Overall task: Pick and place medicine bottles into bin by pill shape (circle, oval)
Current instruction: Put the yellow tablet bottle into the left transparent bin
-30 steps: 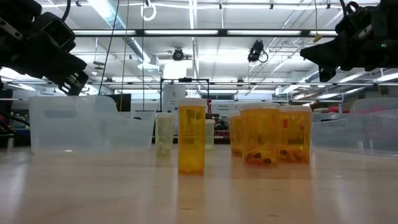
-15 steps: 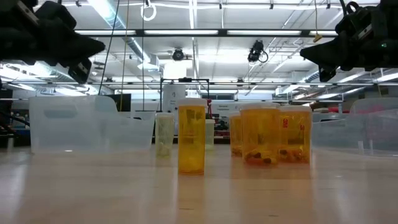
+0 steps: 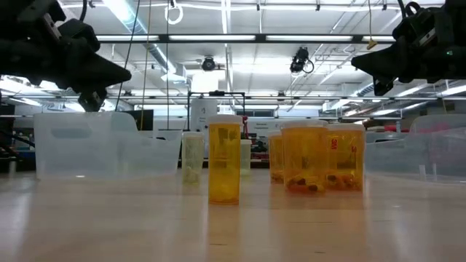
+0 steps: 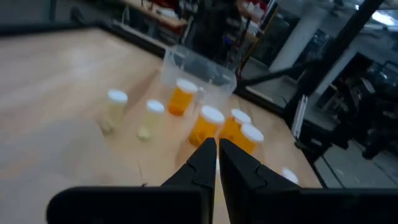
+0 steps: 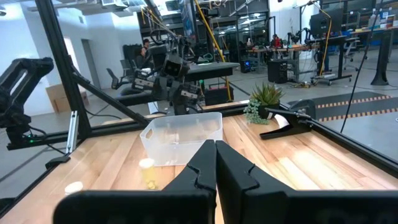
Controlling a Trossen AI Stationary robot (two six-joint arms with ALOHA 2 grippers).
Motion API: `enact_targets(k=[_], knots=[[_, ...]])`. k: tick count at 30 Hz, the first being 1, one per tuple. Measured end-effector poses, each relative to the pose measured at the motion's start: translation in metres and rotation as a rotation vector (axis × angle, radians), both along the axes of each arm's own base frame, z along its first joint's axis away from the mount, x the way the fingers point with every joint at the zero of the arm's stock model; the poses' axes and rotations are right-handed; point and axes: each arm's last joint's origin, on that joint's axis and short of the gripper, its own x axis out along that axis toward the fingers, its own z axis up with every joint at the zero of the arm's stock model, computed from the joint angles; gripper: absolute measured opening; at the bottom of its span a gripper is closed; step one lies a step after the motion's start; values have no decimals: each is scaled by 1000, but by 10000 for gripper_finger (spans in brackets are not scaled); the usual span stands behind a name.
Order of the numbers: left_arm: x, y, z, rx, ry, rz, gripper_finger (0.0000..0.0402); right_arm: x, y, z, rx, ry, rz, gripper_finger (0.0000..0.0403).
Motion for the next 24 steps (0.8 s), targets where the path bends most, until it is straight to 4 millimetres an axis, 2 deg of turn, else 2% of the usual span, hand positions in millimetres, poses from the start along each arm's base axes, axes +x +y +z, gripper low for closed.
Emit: enact_targets(k=[9, 24], knots=[[10, -12, 2, -22, 25, -55, 34, 0, 0, 0, 0, 0, 0, 10], [69, -16, 22, 114, 190, 54, 41, 0, 0, 0, 0, 1, 0, 10]])
